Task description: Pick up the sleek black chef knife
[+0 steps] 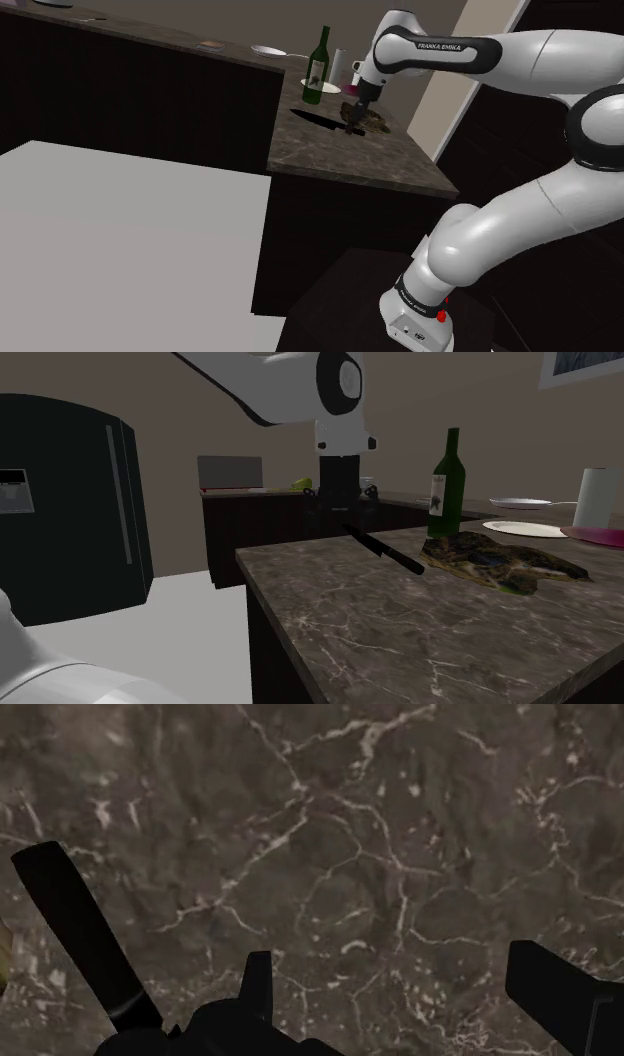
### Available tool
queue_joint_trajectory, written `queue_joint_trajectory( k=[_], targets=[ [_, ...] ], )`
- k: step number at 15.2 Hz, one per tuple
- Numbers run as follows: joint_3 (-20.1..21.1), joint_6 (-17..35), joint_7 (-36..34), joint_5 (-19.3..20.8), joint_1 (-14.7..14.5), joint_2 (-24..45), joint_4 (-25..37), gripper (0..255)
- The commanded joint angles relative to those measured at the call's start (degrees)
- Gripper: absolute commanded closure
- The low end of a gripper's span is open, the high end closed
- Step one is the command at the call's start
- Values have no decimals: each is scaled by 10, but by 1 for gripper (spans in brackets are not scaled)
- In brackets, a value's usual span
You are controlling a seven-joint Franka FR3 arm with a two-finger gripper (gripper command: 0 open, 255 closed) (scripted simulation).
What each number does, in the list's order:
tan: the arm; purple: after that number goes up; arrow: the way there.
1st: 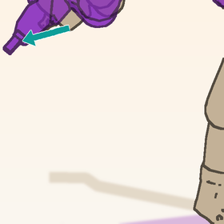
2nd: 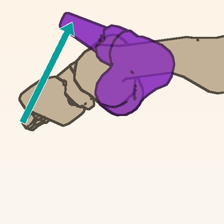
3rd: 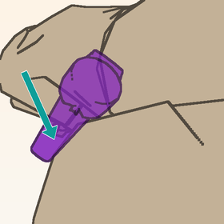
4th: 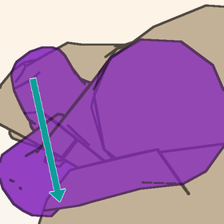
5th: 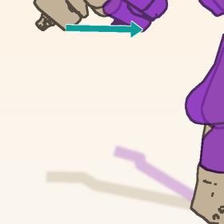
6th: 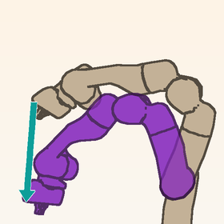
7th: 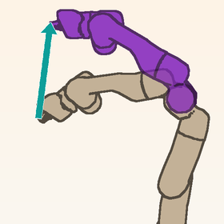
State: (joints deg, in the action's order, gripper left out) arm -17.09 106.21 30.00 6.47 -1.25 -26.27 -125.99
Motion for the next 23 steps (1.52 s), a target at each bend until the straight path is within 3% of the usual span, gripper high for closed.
queue_joint_trajectory(
  k=[1,10,19,20,23],
  targets=[
    [-26,19,49,-7,-5,39,28,0],
    [-109,54,247,-99,-20,220,183,0],
    [-110,111,255,-104,-18,226,131,0],
    [-110,111,255,-104,-18,227,132,255],
    [-110,111,255,-104,-18,227,132,255]
  ],
)
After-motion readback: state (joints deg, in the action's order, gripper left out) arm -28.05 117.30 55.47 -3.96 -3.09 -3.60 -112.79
